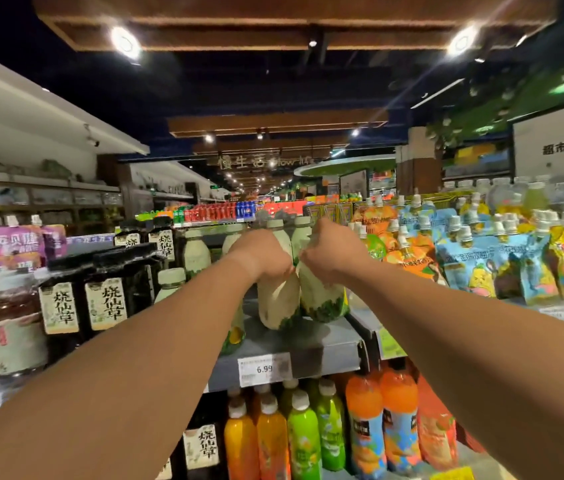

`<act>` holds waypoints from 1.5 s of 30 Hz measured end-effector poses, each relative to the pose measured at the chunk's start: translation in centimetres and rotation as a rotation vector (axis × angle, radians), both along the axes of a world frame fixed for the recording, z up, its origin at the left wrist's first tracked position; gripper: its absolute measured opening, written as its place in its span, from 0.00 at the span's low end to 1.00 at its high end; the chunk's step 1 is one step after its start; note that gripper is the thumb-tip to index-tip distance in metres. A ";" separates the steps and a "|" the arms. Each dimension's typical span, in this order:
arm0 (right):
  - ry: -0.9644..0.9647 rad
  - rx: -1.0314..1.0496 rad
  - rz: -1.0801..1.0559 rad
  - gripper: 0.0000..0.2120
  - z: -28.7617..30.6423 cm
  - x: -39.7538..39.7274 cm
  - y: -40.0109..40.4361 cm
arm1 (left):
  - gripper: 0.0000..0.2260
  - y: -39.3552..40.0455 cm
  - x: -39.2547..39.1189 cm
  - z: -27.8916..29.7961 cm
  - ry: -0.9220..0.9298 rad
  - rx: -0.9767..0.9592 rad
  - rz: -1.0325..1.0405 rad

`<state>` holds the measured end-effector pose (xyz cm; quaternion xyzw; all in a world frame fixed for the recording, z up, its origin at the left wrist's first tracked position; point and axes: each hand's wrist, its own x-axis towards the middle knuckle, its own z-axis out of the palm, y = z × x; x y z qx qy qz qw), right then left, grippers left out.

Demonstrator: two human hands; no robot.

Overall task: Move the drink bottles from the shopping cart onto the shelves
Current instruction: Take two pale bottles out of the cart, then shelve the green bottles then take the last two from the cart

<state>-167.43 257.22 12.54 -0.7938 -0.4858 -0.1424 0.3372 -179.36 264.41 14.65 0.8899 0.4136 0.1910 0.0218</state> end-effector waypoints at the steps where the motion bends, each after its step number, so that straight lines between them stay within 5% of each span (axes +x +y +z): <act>1: -0.044 -0.048 -0.011 0.17 0.0 0.6 0.5 | 0.11 0.4 0.6 -0.2 0.020 -0.021 0.005; 5: -0.056 -0.158 -0.023 0.04 -0.5 2.7 2.2 | 0.12 1.8 2.7 -1.0 0.049 -0.078 0.025; 18: -0.260 -0.238 -0.033 0.14 -1.6 3.5 3.0 | 0.15 2.2 4.1 -1.9 0.083 0.005 0.094; 26: -0.199 -0.033 0.009 0.29 -0.7 0.1 1.5 | 0.23 -0.6 0.3 -1.1 -0.235 0.101 0.123; 34: -0.335 0.065 0.240 0.26 1.0 -13.4 0.1 | 0.17 -4.4 -14.8 0.2 -0.327 0.310 0.270; 45: -0.058 -0.079 0.866 0.26 -6.0 -45.4 -3.7 | 0.15 -14.3 -49.7 -7.0 -0.045 0.184 1.004</act>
